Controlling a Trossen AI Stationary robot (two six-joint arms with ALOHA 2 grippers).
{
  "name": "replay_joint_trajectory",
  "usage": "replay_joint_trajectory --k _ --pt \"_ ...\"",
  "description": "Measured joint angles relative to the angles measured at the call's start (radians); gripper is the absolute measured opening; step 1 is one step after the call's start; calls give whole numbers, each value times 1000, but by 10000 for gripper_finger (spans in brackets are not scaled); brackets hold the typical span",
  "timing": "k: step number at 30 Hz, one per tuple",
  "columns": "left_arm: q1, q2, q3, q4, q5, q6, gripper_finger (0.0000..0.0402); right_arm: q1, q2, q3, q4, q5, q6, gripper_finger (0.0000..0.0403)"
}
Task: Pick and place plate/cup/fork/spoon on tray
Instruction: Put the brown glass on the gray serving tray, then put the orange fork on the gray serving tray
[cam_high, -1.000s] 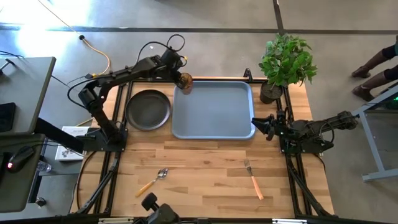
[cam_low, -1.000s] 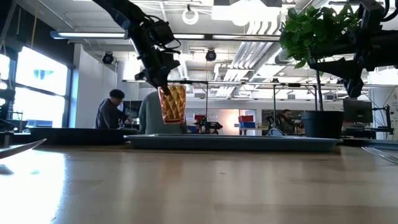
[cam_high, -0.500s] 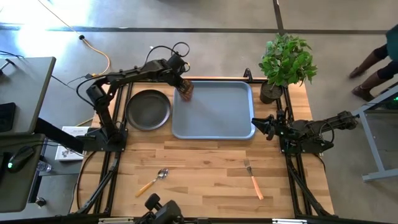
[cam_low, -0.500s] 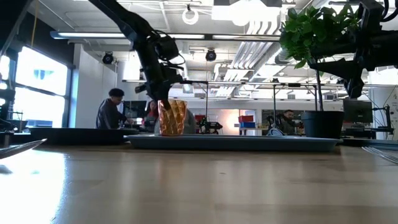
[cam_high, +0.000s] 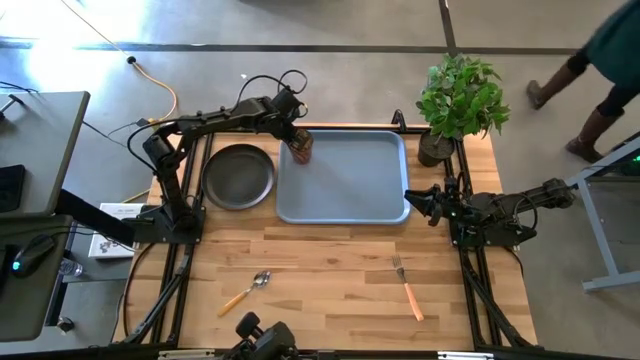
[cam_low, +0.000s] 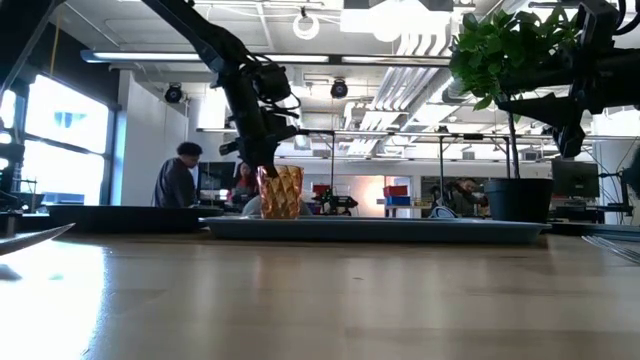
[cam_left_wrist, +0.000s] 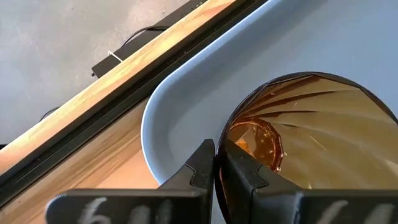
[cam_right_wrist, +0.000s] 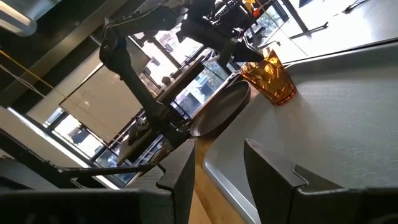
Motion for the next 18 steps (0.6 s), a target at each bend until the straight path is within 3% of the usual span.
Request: replay_joint_trajectory --k 18 --pt "0 4 -4 9 21 -45 72 0 0 0 0 -4 -41 129"
